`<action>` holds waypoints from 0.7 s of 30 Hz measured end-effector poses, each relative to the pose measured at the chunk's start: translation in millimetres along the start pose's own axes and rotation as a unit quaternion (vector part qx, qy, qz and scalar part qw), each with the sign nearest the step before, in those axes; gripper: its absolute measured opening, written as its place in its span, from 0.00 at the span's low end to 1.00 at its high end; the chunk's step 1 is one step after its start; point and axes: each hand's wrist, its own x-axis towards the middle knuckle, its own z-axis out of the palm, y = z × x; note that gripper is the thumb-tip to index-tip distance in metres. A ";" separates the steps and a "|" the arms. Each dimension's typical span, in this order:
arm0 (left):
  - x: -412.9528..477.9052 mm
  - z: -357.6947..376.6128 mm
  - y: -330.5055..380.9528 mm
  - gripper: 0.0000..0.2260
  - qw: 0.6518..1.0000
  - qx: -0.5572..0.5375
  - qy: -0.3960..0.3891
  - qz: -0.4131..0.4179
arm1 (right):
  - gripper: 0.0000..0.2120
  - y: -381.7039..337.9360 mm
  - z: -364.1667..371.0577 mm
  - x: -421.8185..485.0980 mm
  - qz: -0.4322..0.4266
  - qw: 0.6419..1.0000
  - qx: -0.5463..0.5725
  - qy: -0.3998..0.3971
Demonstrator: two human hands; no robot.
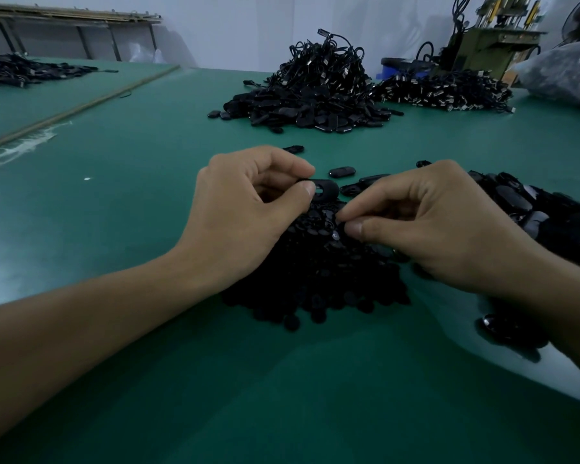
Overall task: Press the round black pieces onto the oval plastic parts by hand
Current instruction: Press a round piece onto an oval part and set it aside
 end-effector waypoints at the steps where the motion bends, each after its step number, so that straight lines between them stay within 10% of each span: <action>1: 0.1 -0.1 -0.3 0.04 1.000 0.001 0.001 0.001 | 0.06 -0.3 0.2 0.1 0.001 1.000 0.002 -0.004; 21: -0.1 1.1 1.5 0.05 1.000 -0.010 0.002 -0.013 | 0.08 -2.8 3.4 2.7 0.008 0.999 0.041 -0.015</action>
